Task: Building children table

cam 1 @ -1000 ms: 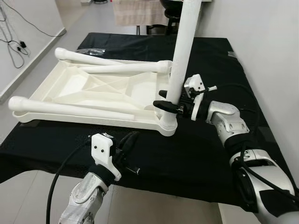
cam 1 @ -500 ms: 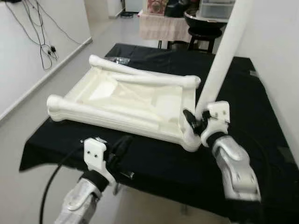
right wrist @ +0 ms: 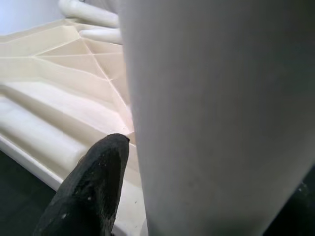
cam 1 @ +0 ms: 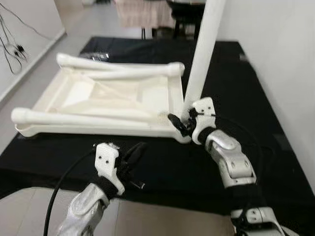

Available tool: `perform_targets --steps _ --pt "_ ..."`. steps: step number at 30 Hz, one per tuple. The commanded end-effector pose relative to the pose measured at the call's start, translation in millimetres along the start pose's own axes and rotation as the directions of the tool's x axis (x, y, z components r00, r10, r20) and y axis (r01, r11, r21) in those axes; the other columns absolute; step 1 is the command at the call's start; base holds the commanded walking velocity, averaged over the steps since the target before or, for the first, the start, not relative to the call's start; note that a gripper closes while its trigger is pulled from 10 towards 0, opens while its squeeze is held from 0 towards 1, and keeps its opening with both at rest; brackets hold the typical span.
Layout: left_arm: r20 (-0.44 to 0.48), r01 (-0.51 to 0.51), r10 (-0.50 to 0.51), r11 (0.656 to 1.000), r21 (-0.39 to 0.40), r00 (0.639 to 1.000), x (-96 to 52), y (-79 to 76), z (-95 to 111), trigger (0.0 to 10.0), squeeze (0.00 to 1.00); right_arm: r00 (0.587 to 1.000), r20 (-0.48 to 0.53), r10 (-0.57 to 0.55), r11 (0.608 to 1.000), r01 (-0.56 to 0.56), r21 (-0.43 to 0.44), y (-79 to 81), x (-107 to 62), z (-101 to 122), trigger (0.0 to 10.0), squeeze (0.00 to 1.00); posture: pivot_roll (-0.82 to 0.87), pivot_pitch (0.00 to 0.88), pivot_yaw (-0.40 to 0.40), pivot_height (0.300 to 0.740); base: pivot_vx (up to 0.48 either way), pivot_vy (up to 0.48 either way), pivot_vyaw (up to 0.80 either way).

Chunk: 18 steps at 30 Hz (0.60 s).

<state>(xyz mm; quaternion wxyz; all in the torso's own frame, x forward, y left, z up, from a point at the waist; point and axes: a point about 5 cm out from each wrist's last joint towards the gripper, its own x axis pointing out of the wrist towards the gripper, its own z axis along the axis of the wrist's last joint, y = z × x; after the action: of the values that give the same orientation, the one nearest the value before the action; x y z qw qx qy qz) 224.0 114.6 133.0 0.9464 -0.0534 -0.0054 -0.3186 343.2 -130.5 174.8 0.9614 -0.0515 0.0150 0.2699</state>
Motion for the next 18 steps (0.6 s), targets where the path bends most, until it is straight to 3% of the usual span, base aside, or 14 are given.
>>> perform_targets --steps 1,2,6,11,12,13,14,18 --pt "-0.03 0.051 -0.051 0.999 -0.011 0.998 -3.9 -5.1 -3 10.0 0.0 0.986 0.06 0.154 0.988 -0.152 -0.036 6.8 4.0 14 10.0 0.0 0.09 0.109 -0.01 0.74 0.0 0.0 0.0" --pt "-0.03 0.051 -0.051 0.999 -0.011 0.998 -3.9 -5.1 -3 10.0 0.0 0.986 0.06 0.154 0.988 -0.152 -0.036 6.8 4.0 14 10.0 0.0 0.09 0.109 -0.01 0.74 0.0 0.0 0.0" --pt "-0.03 0.099 -0.101 0.994 -0.041 0.994 -3.5 -9.4 -4 10.0 0.0 0.927 0.078 0.368 0.93 -0.367 -0.021 -2.6 4.3 16 10.0 0.0 0.09 0.105 -0.017 0.74 0.0 0.0 0.0" --pt "-0.035 0.127 -0.13 0.99 -0.064 0.991 -2.0 -11.9 -4 10.0 0.0 0.887 0.024 0.461 0.887 -0.461 -0.01 -12.6 5.0 6 10.0 0.0 0.1 0.102 -0.026 0.74 0.0 0.0 0.0" --pt "-0.037 0.134 -0.137 0.989 -0.068 0.99 -1.2 -12.5 -5 10.0 0.0 0.877 0.001 0.48 0.877 -0.48 -0.007 -16.0 5.8 4 6.8 0.0 0.1 0.101 -0.029 0.74 0.0 0.0 0.0" --pt "-0.038 0.138 -0.141 0.988 -0.07 0.989 -0.6 -12.9 -5 10.0 0.0 0.872 -0.013 0.49 0.872 -0.49 -0.005 -18.1 6.2 3 6.8 0.0 0.1 0.101 -0.03 0.74 0.0 0.0 0.0" --pt "-0.039 0.141 -0.144 0.988 -0.07 0.989 -0.1 -13.2 -5 10.0 0.0 0.872 -0.014 0.49 0.872 -0.49 0.002 -20.7 7.3 4 0.0 0.0 0.1 0.1 -0.033 0.74 0.0 0.0 0.0" --pt "-0.038 0.144 -0.147 0.988 -0.063 0.988 0.5 -13.5 -4 10.0 0.0 0.876 -0.008 0.483 0.876 -0.482 0.013 -25.3 8.6 7 0.0 0.0 0.1 0.1 -0.034 0.74 0.0 0.0 0.0"
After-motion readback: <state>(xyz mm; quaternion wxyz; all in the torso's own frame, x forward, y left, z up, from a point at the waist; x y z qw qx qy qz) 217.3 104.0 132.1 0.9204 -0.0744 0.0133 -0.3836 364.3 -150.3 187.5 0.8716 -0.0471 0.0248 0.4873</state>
